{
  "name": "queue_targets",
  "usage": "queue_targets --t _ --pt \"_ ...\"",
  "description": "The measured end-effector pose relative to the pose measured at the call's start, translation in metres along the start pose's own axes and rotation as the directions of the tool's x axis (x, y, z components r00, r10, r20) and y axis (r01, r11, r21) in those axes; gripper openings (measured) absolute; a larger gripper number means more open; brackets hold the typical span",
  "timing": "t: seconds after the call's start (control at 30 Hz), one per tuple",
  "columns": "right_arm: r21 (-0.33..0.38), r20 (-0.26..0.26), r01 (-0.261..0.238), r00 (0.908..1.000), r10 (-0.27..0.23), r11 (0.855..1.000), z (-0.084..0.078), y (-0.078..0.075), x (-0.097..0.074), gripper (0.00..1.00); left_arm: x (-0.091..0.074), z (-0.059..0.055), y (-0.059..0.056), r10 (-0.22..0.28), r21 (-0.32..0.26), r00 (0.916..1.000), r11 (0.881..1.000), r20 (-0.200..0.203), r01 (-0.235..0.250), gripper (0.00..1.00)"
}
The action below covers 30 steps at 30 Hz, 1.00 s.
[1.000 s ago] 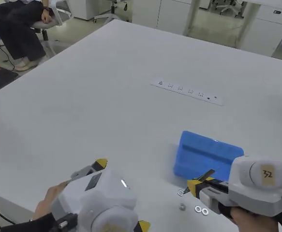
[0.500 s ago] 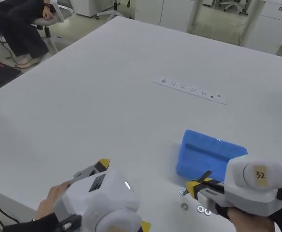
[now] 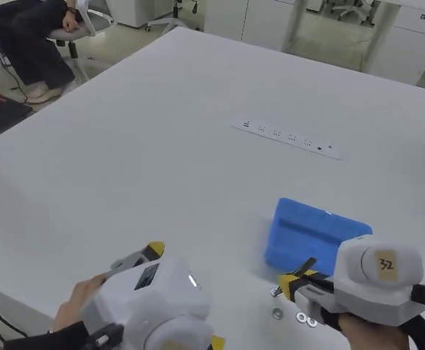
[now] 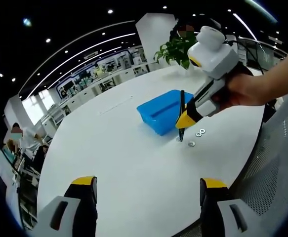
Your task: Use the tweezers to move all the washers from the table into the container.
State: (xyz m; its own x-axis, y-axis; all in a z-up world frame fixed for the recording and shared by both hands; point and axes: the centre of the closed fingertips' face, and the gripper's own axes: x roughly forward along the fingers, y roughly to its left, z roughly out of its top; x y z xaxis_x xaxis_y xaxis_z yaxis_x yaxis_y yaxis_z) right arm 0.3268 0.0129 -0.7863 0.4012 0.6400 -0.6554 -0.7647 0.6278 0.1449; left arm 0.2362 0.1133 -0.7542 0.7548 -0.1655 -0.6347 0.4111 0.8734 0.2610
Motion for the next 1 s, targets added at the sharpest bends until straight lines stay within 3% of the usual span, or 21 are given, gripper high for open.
queue_targets --t 0.23,0.53,0.73,0.93,1.0 --pt "-0.006 -0.008 0.002 1.0 -0.002 1.0 0.002 0.003 -0.002 0.04 0.0 0.001 0.0 -0.002 -0.003 1.0 1.0 0.006 0.002 0.88" --pt "-0.046 0.079 -0.013 0.9967 0.016 0.999 0.041 0.009 -0.024 0.04 -0.001 0.004 0.0 -0.007 -0.017 0.9997 1.0 0.023 0.008 0.89" --pt "-0.04 0.153 0.012 0.9882 -0.006 0.999 0.074 -0.005 -0.034 0.04 -0.002 0.008 -0.001 -0.015 -0.045 0.9988 0.999 0.047 0.017 0.92" --pt "-0.011 0.163 0.05 0.9855 -0.047 0.999 0.08 -0.027 -0.025 0.05 -0.002 0.008 0.0 -0.016 -0.058 0.9986 0.998 0.051 0.019 0.93" --pt "-0.013 0.136 0.063 0.9888 -0.061 0.998 0.074 -0.034 -0.017 0.05 -0.001 0.007 0.0 -0.015 -0.051 0.999 0.999 0.041 0.017 0.93"
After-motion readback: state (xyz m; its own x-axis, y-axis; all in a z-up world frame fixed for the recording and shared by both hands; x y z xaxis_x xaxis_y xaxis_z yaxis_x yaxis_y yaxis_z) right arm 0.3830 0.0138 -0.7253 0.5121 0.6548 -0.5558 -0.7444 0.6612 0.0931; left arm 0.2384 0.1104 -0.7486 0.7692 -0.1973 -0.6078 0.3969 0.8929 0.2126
